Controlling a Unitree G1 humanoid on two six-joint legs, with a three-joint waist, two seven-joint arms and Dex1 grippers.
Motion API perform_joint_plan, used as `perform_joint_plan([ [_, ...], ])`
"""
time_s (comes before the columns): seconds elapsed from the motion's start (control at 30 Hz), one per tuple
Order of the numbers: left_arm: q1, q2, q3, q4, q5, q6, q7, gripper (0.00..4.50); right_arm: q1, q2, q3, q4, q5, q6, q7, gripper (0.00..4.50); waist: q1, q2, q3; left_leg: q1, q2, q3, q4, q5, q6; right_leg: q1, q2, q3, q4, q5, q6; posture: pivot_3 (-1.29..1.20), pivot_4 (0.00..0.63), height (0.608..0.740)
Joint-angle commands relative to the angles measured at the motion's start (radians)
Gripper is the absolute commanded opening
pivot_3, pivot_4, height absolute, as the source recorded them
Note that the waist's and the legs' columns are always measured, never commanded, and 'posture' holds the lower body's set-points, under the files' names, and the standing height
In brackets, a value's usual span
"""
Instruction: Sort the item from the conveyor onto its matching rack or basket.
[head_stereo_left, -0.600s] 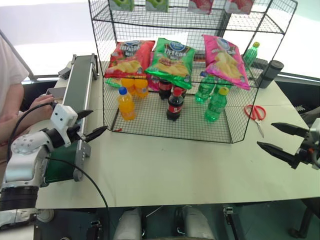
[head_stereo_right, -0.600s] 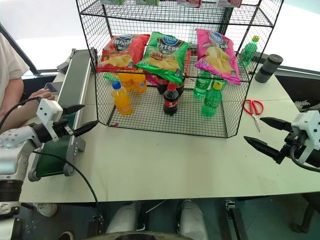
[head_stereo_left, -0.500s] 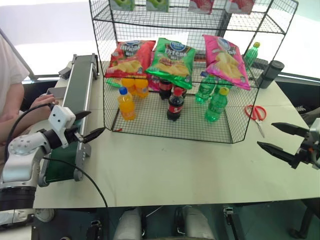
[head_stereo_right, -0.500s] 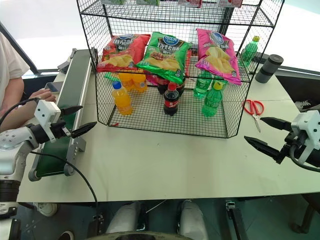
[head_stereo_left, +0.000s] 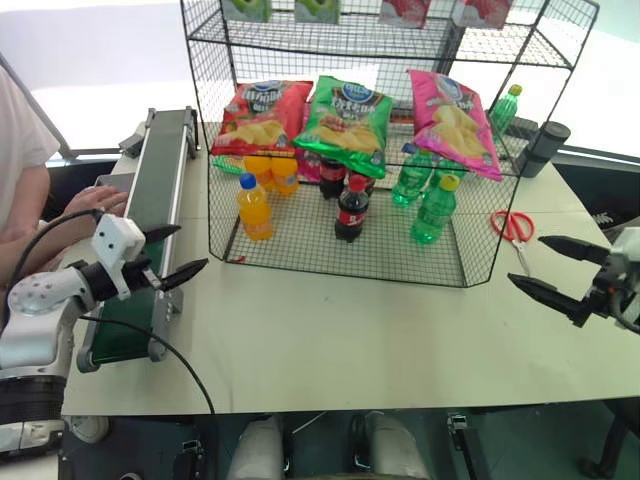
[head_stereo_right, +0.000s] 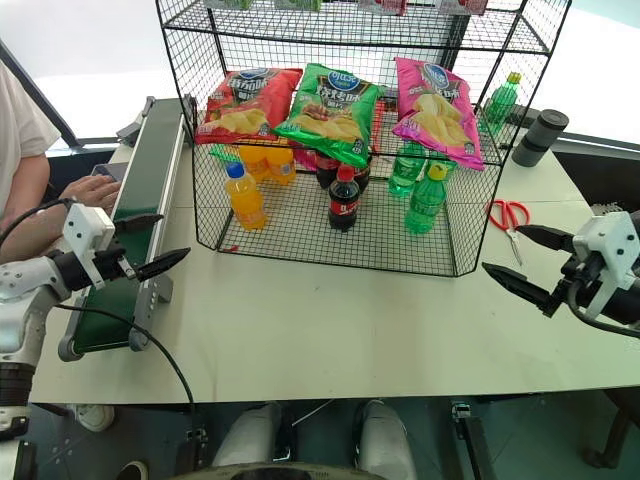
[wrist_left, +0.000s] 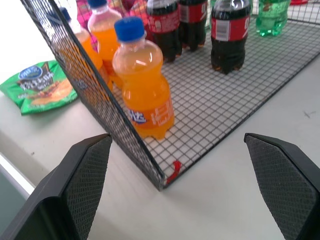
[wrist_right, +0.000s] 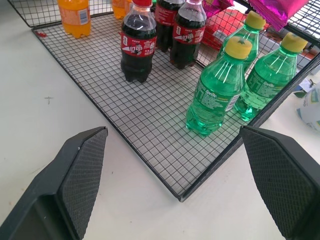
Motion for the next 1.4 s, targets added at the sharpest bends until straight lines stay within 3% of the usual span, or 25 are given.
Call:
perform_joint_plan([
  [0.03,0.001,0.001,0.042,-0.025,-0.040,-0.020,-0.016,4.50,-0.025,0.003,-0.007,-0.031,0.002,-0.013,-0.018,4.41,-0.001,0.000,0.000,0.000,0.000,0.000,0.000,0.000,0.000,0.000,0.000,0.000,0.000,0.000,0.000,0.00,0.150,0.740],
  [1.4,0.063,0.015,0.057,-0.095,-0.037,-0.021,0.017,4.50,-0.143,0.026,0.115,0.147,-0.068,-0.153,0.017,4.41,-0.001,0.000,0.000,0.000,0.000,0.000,0.000,0.000,0.000,0.000,0.001,0.000,0.000,0.000,0.000,0.00,0.150,0.740],
])
